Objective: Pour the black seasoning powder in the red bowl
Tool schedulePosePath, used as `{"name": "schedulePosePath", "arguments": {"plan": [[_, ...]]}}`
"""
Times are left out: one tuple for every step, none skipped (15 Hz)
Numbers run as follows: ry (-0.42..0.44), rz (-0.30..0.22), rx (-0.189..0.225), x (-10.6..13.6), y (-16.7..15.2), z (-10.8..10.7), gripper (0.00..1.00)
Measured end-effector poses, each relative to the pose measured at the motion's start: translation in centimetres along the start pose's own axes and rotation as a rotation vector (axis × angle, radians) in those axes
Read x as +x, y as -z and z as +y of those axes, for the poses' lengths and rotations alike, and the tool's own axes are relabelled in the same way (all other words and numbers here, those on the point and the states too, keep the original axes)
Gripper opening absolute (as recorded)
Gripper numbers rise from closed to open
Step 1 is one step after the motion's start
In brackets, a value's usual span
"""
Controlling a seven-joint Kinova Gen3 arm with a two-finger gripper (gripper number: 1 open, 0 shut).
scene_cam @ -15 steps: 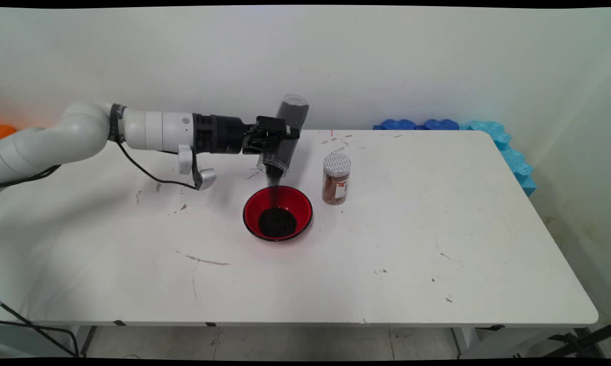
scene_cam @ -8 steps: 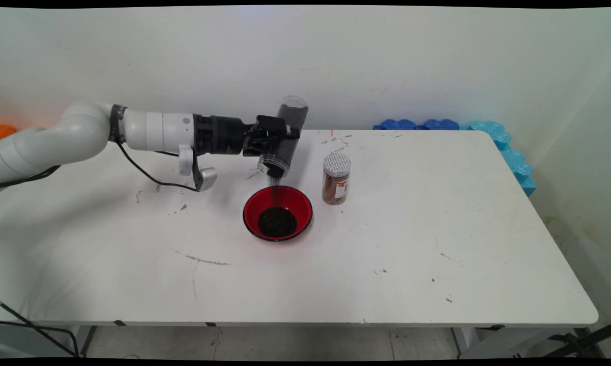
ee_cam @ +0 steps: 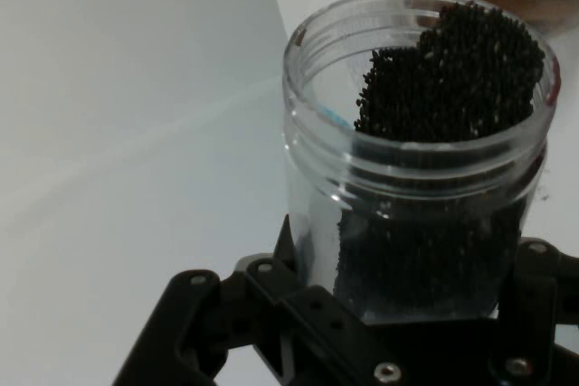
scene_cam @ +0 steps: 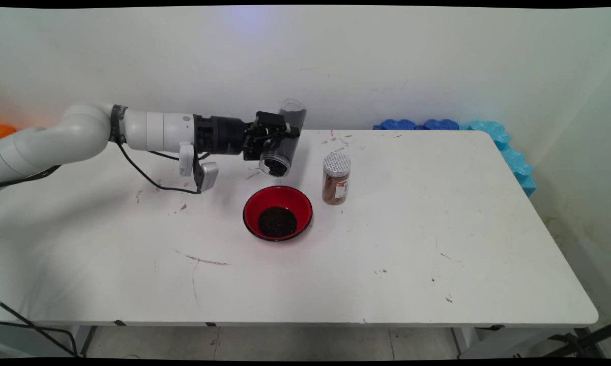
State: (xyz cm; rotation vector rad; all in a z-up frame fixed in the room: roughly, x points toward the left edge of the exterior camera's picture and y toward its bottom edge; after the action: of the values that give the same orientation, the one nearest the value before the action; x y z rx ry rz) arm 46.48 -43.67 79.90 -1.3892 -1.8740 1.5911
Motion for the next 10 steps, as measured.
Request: {"name": "schedulePosePath", "arguments": {"plan": [[0.02, 0.0, 0.0, -0.01, 0.01, 0.01, 0.0], [0.041, 0.001, 0.001, -0.02, 0.03, 0.01, 0.0], [0.071, 0.002, 0.002, -0.04, 0.05, 0.02, 0.0], [0.1, 0.002, 0.003, -0.07, 0.07, 0.02, 0.0], [0.134, 0.002, 0.004, -0.12, 0.1, 0.02, 0.0], [0.17, 0.002, 0.006, -0.15, 0.13, 0.02, 0.0], [0.21, 0.003, 0.008, -0.21, 0.16, 0.01, 0.0], [0.246, 0.004, 0.01, -0.25, 0.2, 0.0, 0.0], [0.292, 0.005, 0.013, -0.3, 0.27, -0.02, 0.0], [0.341, 0.008, 0.016, -0.35, 0.33, -0.03, 0.0]]}}
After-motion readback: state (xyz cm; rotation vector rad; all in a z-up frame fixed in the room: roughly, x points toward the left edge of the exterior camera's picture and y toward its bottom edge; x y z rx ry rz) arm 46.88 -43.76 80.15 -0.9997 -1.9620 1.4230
